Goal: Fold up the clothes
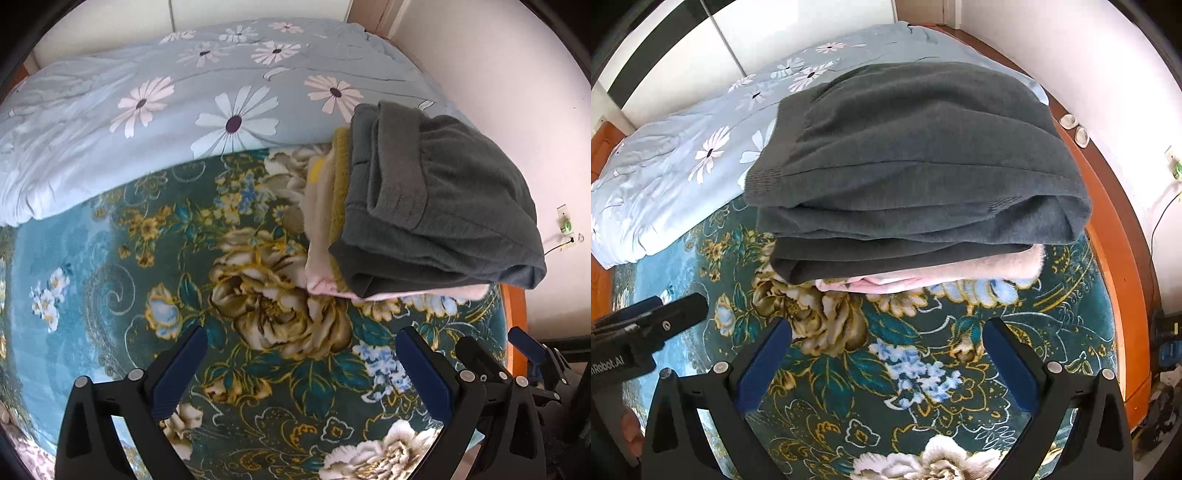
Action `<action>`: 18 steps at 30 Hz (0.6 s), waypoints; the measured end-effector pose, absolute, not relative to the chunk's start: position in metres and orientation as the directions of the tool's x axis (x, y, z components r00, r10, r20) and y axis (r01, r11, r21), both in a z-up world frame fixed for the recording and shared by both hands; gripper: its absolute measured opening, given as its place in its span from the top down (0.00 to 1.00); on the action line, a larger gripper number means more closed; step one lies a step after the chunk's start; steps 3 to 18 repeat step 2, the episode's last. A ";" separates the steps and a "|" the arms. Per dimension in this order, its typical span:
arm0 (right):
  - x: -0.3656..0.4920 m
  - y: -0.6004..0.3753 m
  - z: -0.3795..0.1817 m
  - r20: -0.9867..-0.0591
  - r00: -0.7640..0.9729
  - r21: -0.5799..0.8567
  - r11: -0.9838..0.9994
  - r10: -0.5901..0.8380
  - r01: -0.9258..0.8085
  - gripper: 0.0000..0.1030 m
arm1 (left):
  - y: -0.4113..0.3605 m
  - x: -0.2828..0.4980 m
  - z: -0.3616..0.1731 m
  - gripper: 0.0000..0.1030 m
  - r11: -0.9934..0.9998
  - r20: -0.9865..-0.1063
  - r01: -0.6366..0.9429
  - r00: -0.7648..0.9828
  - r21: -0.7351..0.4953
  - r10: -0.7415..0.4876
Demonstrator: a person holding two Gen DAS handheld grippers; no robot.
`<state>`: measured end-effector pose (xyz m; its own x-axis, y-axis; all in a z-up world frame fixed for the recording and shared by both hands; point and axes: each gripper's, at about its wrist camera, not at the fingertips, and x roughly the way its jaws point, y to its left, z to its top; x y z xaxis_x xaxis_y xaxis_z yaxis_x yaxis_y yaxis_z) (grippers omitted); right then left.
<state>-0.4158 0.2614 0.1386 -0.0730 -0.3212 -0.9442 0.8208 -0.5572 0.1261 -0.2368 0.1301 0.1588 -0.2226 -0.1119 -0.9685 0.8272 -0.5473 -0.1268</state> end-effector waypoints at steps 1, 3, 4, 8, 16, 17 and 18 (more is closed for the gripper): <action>-0.418 0.261 0.138 -0.945 -0.074 0.126 -0.560 -0.320 0.819 0.00 | 0.130 -0.239 0.159 0.00 -0.549 -0.968 0.826 -0.224 -0.128 -0.111; -0.420 0.261 0.138 -0.945 -0.072 0.128 -0.562 -0.320 0.817 0.00 | 0.130 -0.240 0.160 0.00 -0.551 -0.968 0.825 -0.225 -0.129 -0.110; -0.420 0.261 0.138 -0.945 -0.072 0.128 -0.562 -0.320 0.817 0.00 | 0.130 -0.240 0.160 0.00 -0.551 -0.968 0.825 -0.225 -0.129 -0.110; -0.420 0.261 0.138 -0.945 -0.072 0.128 -0.562 -0.320 0.817 0.00 | 0.130 -0.240 0.160 0.00 -0.551 -0.968 0.825 -0.225 -0.129 -0.110; -0.420 0.261 0.138 -0.945 -0.072 0.128 -0.562 -0.320 0.817 0.00 | 0.130 -0.240 0.160 0.00 -0.551 -0.968 0.825 -0.225 -0.129 -0.110; -0.420 0.261 0.138 -0.945 -0.072 0.128 -0.562 -0.320 0.817 0.00 | 0.130 -0.240 0.160 0.00 -0.551 -0.968 0.825 -0.225 -0.129 -0.110; -0.420 0.261 0.138 -0.945 -0.072 0.128 -0.562 -0.320 0.817 0.00 | 0.130 -0.240 0.160 0.00 -0.551 -0.968 0.825 -0.225 -0.129 -0.110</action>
